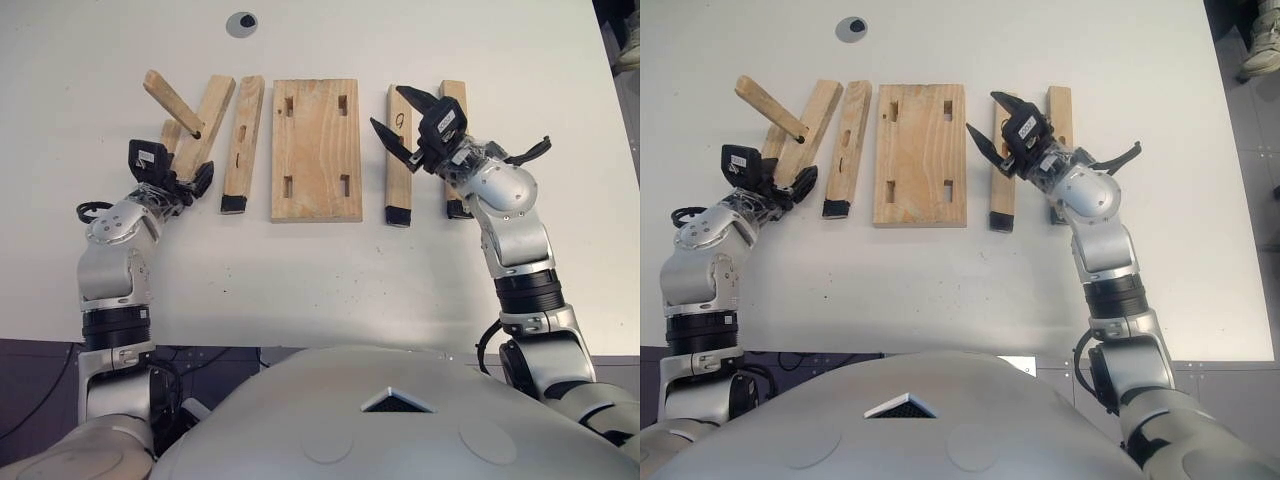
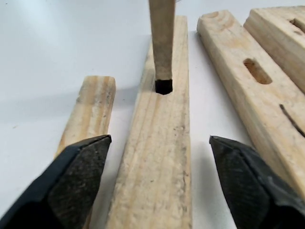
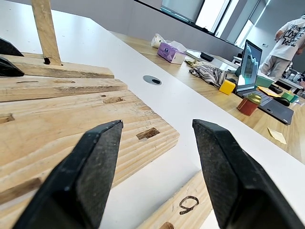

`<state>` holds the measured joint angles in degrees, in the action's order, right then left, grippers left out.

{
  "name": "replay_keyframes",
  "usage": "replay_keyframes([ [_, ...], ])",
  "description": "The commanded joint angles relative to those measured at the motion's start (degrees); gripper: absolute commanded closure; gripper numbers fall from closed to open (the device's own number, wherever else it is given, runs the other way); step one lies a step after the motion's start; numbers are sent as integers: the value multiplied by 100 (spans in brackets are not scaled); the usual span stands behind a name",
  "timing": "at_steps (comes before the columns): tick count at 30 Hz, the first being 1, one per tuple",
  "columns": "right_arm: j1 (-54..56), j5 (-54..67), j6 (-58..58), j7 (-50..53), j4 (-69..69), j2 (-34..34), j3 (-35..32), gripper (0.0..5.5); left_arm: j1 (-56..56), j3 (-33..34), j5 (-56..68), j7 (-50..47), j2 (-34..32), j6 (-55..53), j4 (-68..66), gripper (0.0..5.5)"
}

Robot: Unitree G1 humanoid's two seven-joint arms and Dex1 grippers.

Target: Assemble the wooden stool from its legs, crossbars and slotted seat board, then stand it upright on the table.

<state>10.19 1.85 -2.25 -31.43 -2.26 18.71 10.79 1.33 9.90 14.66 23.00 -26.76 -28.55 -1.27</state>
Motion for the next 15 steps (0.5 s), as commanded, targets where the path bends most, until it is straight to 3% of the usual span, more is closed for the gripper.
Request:
replay_keyframes([
  [1,31,-48,16,-32,19,23,6,281,15,-98,-59,145,-139,-290,-175,232],
  [10,52,-78,-21,-1,-21,-11,22,281,-139,-147,-116,369,-346,-282,-176,351],
  [15,218,186,97,51,-78,-88,-209,281,-660,375,658,460,-140,-380,580,351],
])
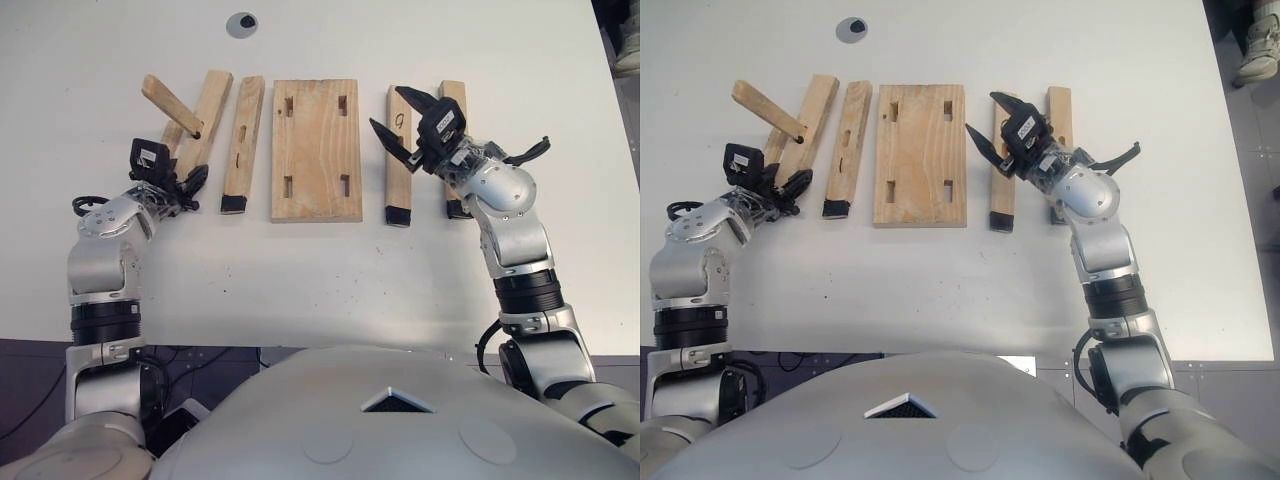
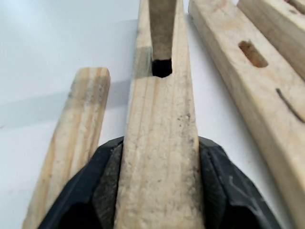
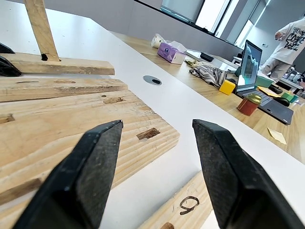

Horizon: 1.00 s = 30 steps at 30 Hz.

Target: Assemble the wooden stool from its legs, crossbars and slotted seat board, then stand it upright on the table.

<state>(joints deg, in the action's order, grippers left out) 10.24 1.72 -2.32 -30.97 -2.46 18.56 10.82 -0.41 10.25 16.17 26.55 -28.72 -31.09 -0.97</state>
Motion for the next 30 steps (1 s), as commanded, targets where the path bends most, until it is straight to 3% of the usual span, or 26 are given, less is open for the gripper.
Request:
replay_keyframes([
  [1,297,383,233,-30,-63,-115,-307,281,-617,403,776,194,71,-305,751,351],
  [4,672,1663,1313,-293,62,-396,-757,281,-934,450,1883,595,205,-1112,1214,351],
  [8,1325,4647,4254,-920,255,-527,-1469,281,-1280,490,3862,831,712,-2621,1336,351],
  [11,1566,5771,5333,-1048,51,-508,-1770,262,-1403,381,4650,911,934,-3164,1252,351],
  [14,1704,6111,5878,-1009,-198,-488,-1838,227,-1496,361,5143,822,1046,-3446,1237,351],
  [27,1867,6658,6430,-897,-586,-766,-2158,226,-1292,75,5590,846,972,-3625,1509,351],
  [30,1911,6757,6548,-943,-702,-729,-2247,268,-1343,91,5763,792,1007,-3628,1531,351],
])
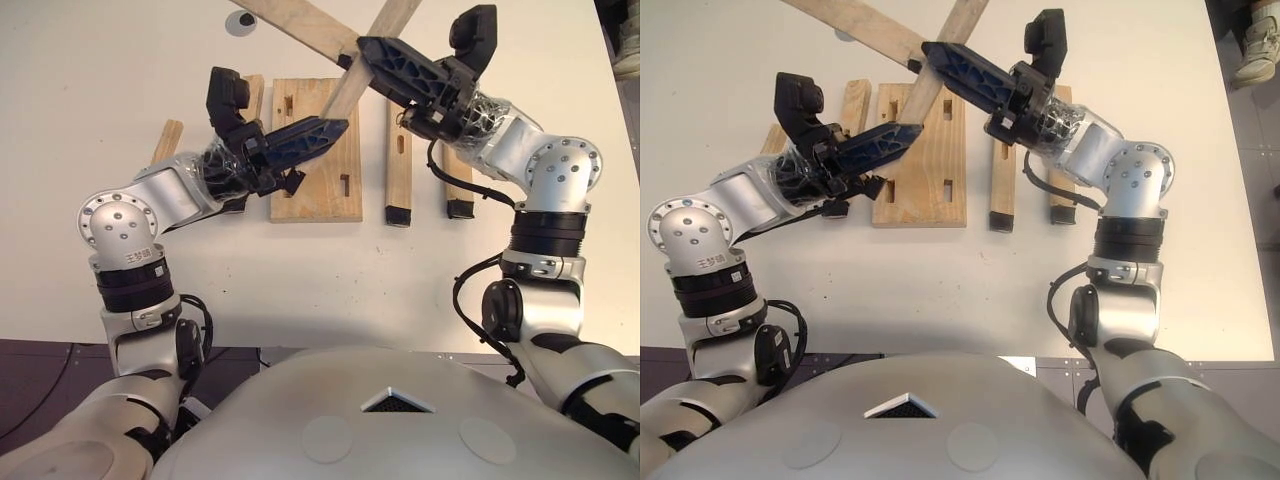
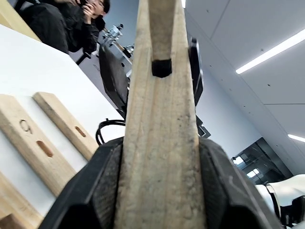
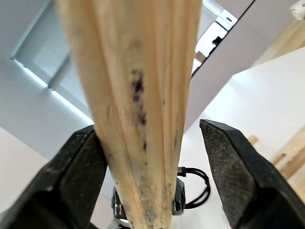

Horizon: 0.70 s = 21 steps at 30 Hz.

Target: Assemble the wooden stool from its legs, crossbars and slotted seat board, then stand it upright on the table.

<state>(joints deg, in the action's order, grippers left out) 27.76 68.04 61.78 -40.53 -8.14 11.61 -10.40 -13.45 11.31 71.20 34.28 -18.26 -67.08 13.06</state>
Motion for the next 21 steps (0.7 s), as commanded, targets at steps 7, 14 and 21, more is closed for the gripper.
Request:
replay_keyframes([
  [7,137,55,96,-192,-157,23,-136,344,-60,93,653,-48,-26,31,163,351],
  [14,-138,-1060,-1110,-764,468,170,358,345,255,189,325,27,-393,194,-2,229],
  [21,-316,-2225,-2431,-1522,321,530,617,345,454,259,-1364,-170,-657,1534,-809,138],
])
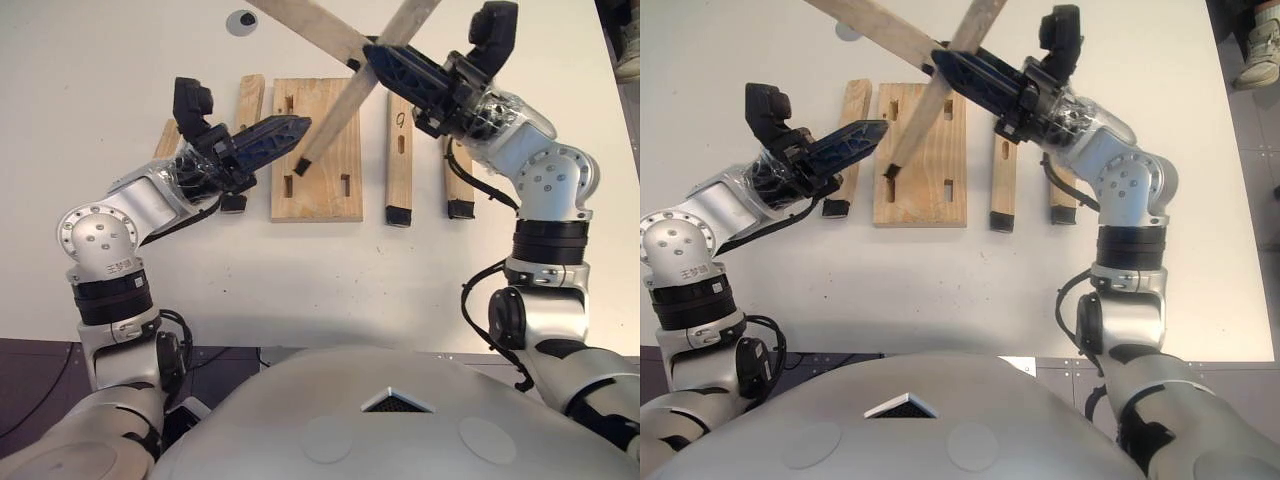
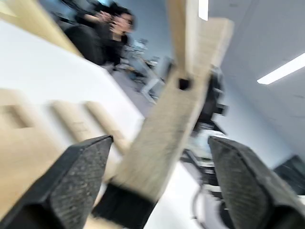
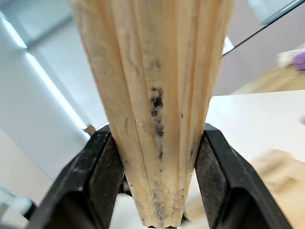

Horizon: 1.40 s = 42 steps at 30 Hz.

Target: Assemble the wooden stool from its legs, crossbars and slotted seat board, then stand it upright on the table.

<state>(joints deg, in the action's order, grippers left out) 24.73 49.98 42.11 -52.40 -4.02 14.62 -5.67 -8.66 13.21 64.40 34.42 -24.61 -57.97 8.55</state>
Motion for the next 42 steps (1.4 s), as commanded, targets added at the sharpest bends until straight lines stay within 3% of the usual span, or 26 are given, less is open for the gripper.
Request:
replay_keyframes([
  [1,-41,-607,-634,-485,-101,332,233,345,-84,144,-836,-294,29,800,-463,137],
  [13,-363,-1942,-1959,-1424,-359,793,949,345,-559,500,-1415,-933,165,1330,-917,137],
  [42,115,-2374,-2150,-2587,-548,1843,1198,346,-643,597,-1785,-1077,201,1288,-1107,137],
])
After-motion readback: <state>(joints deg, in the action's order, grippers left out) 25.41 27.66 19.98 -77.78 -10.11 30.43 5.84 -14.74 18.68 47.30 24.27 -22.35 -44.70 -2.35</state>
